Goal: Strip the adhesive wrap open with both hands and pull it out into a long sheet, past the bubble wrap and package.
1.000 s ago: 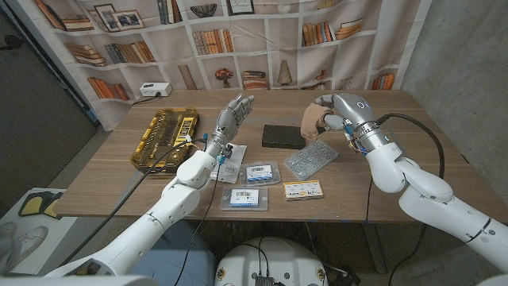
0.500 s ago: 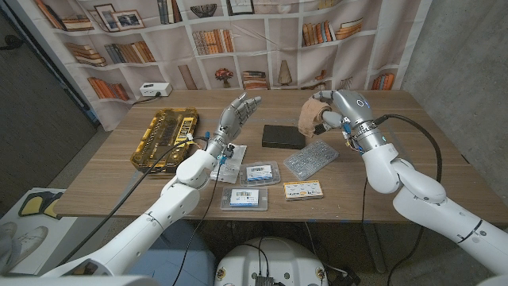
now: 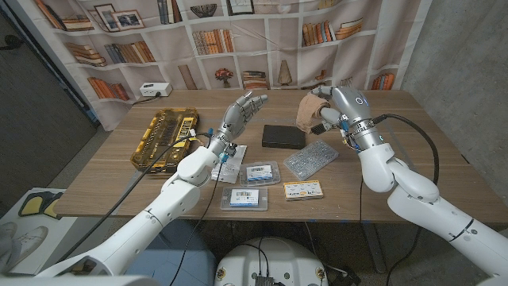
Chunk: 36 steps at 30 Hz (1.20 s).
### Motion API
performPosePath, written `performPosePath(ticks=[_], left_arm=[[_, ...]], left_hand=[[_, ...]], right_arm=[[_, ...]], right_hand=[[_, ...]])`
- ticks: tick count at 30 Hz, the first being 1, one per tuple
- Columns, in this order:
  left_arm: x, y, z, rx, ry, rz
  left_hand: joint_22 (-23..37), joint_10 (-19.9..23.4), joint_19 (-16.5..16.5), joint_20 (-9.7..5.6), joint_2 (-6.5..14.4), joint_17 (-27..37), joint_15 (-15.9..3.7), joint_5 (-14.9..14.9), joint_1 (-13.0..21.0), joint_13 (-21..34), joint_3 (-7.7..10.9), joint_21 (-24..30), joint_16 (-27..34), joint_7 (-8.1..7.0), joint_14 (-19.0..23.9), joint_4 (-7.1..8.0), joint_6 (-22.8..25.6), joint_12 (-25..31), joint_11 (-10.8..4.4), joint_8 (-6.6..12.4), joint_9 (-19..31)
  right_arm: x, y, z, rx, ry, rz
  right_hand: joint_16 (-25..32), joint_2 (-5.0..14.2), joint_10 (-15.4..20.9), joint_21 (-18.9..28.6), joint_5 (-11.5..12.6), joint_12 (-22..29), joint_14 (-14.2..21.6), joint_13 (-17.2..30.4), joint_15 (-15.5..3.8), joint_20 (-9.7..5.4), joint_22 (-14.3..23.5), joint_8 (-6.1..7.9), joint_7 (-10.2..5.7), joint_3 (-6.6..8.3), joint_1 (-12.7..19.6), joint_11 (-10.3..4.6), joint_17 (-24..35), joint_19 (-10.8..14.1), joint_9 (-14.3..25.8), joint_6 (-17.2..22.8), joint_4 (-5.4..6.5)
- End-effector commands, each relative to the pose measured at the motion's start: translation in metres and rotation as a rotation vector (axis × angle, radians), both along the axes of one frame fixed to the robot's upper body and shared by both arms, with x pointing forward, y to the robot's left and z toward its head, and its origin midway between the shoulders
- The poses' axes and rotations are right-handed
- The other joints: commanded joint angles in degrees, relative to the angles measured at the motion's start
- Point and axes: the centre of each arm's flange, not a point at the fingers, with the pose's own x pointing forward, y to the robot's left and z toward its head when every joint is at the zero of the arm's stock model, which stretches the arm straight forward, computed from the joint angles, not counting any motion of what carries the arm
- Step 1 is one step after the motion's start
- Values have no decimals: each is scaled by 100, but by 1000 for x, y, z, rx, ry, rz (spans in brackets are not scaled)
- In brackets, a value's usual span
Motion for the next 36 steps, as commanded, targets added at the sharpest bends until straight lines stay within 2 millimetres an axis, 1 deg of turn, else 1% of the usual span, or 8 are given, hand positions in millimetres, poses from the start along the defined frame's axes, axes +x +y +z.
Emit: performPosePath(ticks=[1, 9, 22, 28, 32, 34, 35, 36], left_arm=[[0, -12, 3, 53, -9, -4], [-3, -20, 5, 107, -19, 5], [-7, -30, 3, 149, -20, 0], [-9, -31, 3, 167, -19, 16], [-10, -33, 3, 191, -20, 29], [-11, -35, 4, 204, -29, 34], [-12, -36, 5, 209, -33, 31], [-12, -37, 6, 215, -36, 33]], left_hand=[[16, 17, -4, -22, -13, 2, -10, 39, 96, 10, 33, 0, -23, -71, 23, -46, -36, -42, -57, -72, 17], [13, -36, -60, 6, -61, 4, 17, 57, 202, 15, 53, -23, -49, -85, -56, -91, -124, -106, -44, -129, 22], [13, -109, -108, 28, -136, 7, 42, 68, 317, 23, 61, -33, -63, -109, -139, -110, -108, -185, -46, -142, 33], [11, -113, -105, 26, -134, 8, 28, 84, 445, 26, 103, -29, -54, -150, -147, -140, -130, -213, -155, -149, 37], [10, -150, -110, 25, -134, 8, 25, 94, 552, 28, 136, -29, -57, -158, -169, -161, -169, -244, -131, -161, 39], [10, -149, -130, 40, -145, 8, 67, 98, 632, 30, 157, -35, -64, -164, -207, -171, -180, -257, -164, -161, 40], [10, -55, -138, 47, -162, 9, 74, 97, 708, 32, 173, -34, -54, -201, -214, -170, -152, -239, -275, -148, 41], [10, -14, -139, 52, -175, 9, 73, 94, 742, 33, 177, -32, -46, -203, -210, -162, -97, -235, -256, -129, 42]], right_arm=[[1, 3, 3, 33, -42, 32], [0, 4, 5, 41, -36, 21], [4, 11, 6, 73, 28, -73], [1, 14, 8, 79, 26, -73], [0, 16, 9, 89, 37, -61], [-1, 17, 9, 102, 44, -38], [-1, 18, 9, 98, 38, -44], [-2, 19, 9, 95, 35, -48]], right_hand=[[-9, 199, 276, 38, 37, 38, 62, -1, -655, 7, 28, 26, -16, 6, 166, -306, 33, 10, 17, 61, 26], [-27, 199, 291, 62, 37, 34, 71, -8, -655, 7, 28, 20, -16, 6, 168, -302, 52, 9, 18, 59, 27], [-54, 189, 325, 115, 39, 24, 102, -31, -655, 7, 25, 13, 10, 1, 171, -302, 91, 33, 20, 72, 24], [-65, 186, 355, 141, 42, 20, 127, -49, -655, 4, 22, 7, 16, -1, 173, -301, 112, 44, 20, 73, 22], [-69, 183, 349, 157, 43, 16, 140, -47, -656, 4, 21, 6, 15, -2, 173, -304, 122, 54, 20, 80, 22], [-73, 174, 349, 173, 43, 11, 150, -52, -656, -7, 19, 2, 32, -5, 175, -299, 133, 72, 20, 80, 17], [-75, 175, 344, 180, 43, 9, 153, -52, -655, -3, 18, 3, 38, -5, 176, -292, 136, 82, 20, 84, 17], [-79, 179, 344, 184, 44, 11, 157, -47, -654, 0, 17, 4, 51, -4, 176, -289, 139, 79, 20, 92, 18]])
